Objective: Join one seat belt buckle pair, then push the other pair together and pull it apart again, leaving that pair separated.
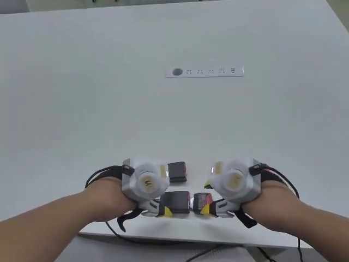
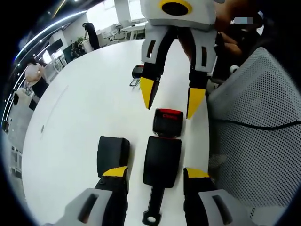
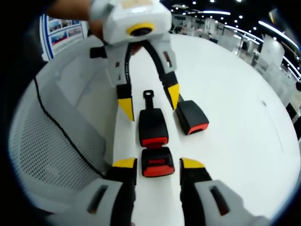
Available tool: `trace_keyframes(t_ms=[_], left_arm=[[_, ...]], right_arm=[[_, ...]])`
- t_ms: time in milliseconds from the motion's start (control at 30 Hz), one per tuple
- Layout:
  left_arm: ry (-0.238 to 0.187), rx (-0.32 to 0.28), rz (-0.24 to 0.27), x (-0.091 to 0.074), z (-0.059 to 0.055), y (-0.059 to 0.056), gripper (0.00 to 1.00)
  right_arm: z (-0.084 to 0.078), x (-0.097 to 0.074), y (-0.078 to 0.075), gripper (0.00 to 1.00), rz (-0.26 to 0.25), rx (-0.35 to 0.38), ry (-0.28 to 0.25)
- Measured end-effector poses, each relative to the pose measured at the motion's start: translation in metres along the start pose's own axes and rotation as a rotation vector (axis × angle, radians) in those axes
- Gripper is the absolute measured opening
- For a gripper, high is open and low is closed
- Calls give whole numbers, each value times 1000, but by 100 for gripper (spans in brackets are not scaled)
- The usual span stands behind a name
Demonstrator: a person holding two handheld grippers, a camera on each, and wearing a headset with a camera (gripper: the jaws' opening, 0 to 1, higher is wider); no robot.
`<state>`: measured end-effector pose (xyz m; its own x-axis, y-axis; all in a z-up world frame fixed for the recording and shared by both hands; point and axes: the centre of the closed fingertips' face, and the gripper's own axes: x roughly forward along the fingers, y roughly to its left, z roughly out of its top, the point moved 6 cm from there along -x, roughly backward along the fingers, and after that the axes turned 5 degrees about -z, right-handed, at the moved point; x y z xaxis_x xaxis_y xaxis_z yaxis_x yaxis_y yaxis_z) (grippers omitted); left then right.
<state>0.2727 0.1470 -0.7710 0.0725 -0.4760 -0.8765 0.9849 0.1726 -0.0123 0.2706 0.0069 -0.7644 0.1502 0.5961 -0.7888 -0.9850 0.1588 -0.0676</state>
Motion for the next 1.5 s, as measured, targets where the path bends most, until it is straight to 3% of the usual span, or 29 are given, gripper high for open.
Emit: trace_keyframes(t_ms=[267,533,700,867,967,1067,1267,1500], left_arm=[[-28,-35,54,-11,4,25,48],[7,-26,65,-3,5,49,48],[27,-16,65,3,6,61,48],[68,5,45,12,2,65,48],[70,-10,33,17,1,70,48],[90,-2,11,22,0,71,48],[90,-3,-10,26,0,75,45],[106,27,-46,32,-1,71,41]], right_arm=[[-11,-19,-21,35,-46,-1,-6],[-49,-37,-56,36,-97,24,43],[-71,-48,-68,39,-118,22,73],[-90,-56,-80,39,-141,42,88],[-97,-58,-88,39,-154,52,99],[-102,-55,-90,37,-140,56,118],[-110,-47,-96,37,-128,30,153],[-119,-42,-101,34,-106,12,185]])
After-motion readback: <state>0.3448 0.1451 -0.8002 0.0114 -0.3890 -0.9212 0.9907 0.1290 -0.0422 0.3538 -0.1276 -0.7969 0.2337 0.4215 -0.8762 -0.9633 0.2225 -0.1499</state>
